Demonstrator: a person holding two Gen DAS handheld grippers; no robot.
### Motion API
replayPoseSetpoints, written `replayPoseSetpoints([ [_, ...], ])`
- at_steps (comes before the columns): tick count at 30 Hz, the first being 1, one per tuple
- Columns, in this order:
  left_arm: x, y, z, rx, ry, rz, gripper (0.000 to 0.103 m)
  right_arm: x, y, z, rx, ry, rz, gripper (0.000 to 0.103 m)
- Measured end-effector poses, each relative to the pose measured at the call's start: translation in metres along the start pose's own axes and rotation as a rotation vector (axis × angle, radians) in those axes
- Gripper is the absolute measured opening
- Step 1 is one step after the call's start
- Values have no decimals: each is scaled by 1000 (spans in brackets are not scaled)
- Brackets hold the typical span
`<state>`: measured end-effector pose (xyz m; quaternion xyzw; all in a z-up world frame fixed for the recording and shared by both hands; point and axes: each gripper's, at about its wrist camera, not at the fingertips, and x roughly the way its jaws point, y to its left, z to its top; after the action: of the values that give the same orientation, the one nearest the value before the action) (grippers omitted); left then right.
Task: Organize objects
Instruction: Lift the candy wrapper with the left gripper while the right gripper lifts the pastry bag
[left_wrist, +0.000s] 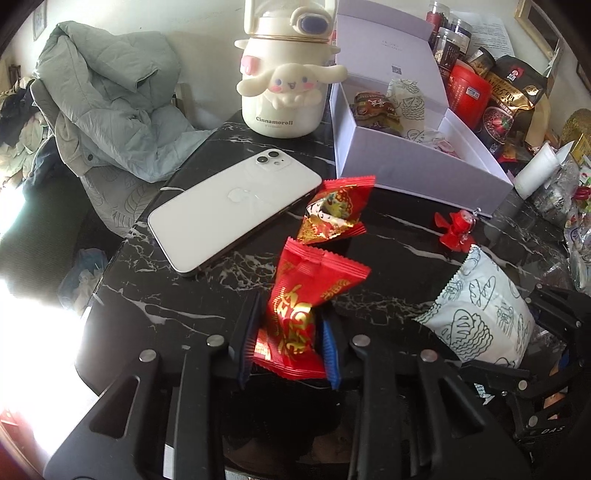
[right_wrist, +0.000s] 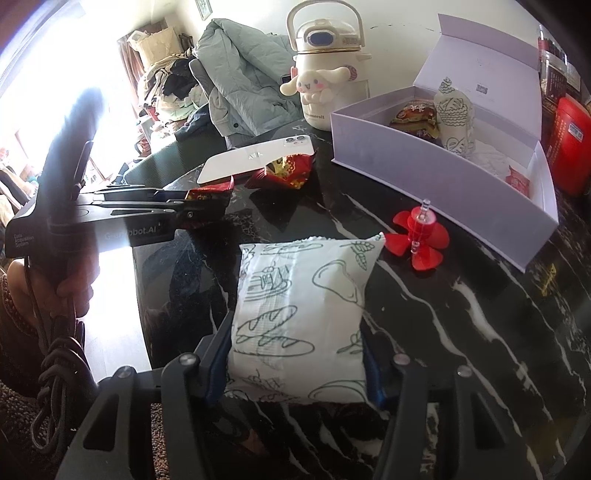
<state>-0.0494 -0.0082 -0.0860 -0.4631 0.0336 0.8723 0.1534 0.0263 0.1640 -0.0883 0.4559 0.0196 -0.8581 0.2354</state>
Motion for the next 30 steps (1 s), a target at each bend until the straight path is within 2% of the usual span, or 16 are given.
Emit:
replayPoseSetpoints([
  [5,-10,-7,-3,20,-8,-12,26,-7,1,2,1,-18,5,59],
  [10,-3,-11,-5,40,-6,-11,27,-2,-1,-3,10,9,-8,59],
  [15,11,-8,-4,30,9,-29,33,4,0,-7,15,37,-3,59],
  [19,14,-10,-2,52,-9,-7,34,7,-1,-6,15,38,-1,59],
  [23,10,-6,0,-2,-25,21,26,9,-4,-5,25,37,5,59],
  [30,-8,-15,3,42,-35,-8,24,-1,-13,1,49,2,17,59],
])
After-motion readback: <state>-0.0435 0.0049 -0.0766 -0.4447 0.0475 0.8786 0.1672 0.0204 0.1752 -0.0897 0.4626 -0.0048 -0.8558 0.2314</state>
